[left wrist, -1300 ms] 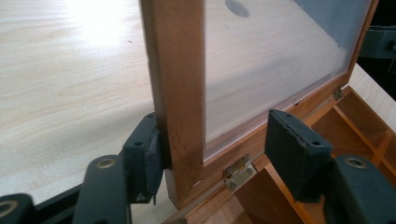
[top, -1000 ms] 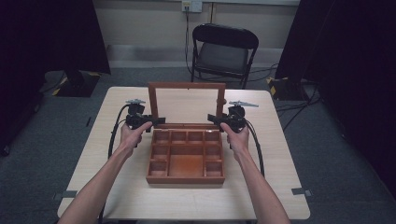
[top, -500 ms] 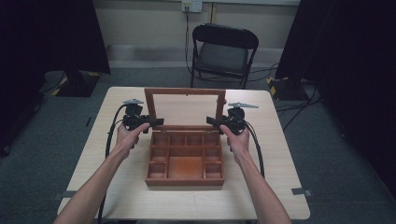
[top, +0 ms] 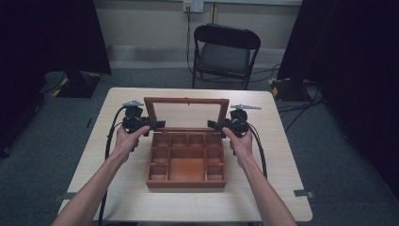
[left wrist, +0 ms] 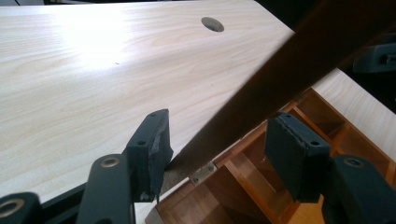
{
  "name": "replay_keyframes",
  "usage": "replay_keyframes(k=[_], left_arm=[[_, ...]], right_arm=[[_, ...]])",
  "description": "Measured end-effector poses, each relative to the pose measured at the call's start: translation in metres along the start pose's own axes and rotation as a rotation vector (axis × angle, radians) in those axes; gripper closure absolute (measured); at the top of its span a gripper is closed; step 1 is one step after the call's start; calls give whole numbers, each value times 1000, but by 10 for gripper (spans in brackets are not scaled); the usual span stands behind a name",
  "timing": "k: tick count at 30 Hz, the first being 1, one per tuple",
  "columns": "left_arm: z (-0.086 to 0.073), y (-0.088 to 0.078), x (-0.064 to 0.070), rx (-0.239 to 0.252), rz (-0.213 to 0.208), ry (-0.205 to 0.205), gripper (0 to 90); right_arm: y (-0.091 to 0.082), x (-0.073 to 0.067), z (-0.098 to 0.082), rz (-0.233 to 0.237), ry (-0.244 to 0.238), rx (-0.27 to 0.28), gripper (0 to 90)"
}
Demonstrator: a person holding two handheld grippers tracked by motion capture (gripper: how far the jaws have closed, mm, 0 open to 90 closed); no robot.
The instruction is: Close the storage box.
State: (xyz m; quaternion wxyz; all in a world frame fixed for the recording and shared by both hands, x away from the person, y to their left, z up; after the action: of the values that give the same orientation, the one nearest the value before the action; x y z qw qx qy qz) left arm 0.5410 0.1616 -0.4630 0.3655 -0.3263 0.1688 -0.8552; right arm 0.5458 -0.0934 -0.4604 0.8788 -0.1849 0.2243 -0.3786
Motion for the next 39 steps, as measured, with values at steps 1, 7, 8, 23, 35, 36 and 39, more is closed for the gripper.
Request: replay_keyframes(k=[1, 7, 8, 23, 35, 36, 39], left_arm=[[0, 0, 0, 0, 0, 0, 406], [-1, -3, 4, 4, 7, -3, 400], [-1, -3, 4, 5, 7, -4, 397], [-5, -10, 10, 21, -12, 13, 374], [-4, -25, 15, 44, -31, 21, 335], [-4, -28, 15, 48, -33, 16, 331], [-5, -30, 16, 48, -31, 26, 326]], right_arm=[[0, 0, 0, 0, 0, 0, 273], [-2, -2, 0, -14, -21, -7, 269], [-3, -3, 0, -17, -26, -6, 266], [-17, -10, -1, 5, -14, 22, 236], [-24, -15, -1, 13, -11, 43, 195], [-26, -16, 0, 13, -18, 46, 195], [-29, -19, -1, 4, -36, 47, 195]])
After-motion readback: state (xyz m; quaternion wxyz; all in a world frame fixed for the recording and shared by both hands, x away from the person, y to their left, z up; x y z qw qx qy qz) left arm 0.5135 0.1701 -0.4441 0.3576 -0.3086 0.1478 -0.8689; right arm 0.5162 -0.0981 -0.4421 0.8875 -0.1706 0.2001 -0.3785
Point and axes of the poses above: each handheld gripper's, and its own axes: y roughly forward along the jaws, z roughly out of its top, x roughly to its right, the point moved 9 cm from there along y, roughly forward along the jaws, and after that the axes turned 9 degrees about -y, right-handed, at the moved point
